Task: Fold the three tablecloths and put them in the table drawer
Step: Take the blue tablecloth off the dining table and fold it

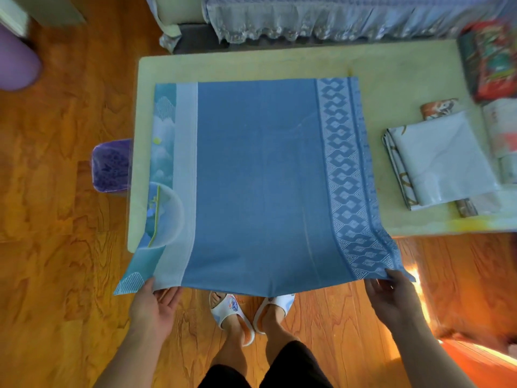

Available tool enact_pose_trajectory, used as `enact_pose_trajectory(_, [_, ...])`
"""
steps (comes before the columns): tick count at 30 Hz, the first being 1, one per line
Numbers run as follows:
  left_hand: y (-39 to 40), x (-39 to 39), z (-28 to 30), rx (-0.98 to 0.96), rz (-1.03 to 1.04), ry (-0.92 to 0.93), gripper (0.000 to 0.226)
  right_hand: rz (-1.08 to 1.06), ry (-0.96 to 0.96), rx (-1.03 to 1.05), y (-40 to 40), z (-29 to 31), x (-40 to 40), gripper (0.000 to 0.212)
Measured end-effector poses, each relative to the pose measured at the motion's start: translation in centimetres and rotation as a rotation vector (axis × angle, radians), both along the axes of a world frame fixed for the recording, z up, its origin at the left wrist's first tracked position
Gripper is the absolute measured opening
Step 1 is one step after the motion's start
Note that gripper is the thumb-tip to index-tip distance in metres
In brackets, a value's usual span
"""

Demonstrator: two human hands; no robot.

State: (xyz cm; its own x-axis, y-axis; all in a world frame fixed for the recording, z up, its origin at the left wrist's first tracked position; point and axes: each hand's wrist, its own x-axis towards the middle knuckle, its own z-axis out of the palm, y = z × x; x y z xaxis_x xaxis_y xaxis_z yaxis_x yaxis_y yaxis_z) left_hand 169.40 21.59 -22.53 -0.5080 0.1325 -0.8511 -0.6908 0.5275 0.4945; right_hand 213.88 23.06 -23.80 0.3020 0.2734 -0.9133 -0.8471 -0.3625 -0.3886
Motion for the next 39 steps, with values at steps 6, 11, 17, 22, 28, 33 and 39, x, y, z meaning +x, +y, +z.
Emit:
enact_pose_trajectory(6, [6.2, -0.2, 7.1, 0.148, 0.031, 0.128, 0.019, 0.044, -0.146, 0.127, 7.5, 7.1, 1.1, 0.026])
enact_pose_trajectory(11, [17.4, -1.8, 10.8, 0.306, -0.007, 0.005, 0.034, 0.051, -0.226, 0.148, 20.3, 9.4, 0.4, 0.009])
enact_pose_trajectory(17, [32.2, -4.5, 8.1, 0.317, -0.091, -0.004, 0.034, 0.082, -0.234, 0.148, 35.7, 8.1, -2.0, 0.015])
enact_pose_trajectory(22, [43.2, -5.0, 2.6, 0.354, -0.420, 0.088, 0.029, 0.199, -0.390, 0.102, 44.9, 3.8, -4.5, 0.009])
enact_pose_trajectory(28, [43.1, -5.5, -10.6, 0.000, -1.415, 0.709, 0.040, 1.163, -0.905, -0.082, 46.0, -6.9, -11.1, 0.004])
enact_pose_trajectory(33, [41.8, -7.3, -13.9, -0.069, -1.642, 0.989, 0.047, 1.697, -1.303, 0.069, 47.7, -10.6, -14.2, 0.038])
enact_pose_trajectory(39, [48.8, -7.8, -13.5, 0.041, -1.689, 1.296, 0.040, 1.912, -1.599, 0.308, 53.4, -12.1, -15.0, 0.040])
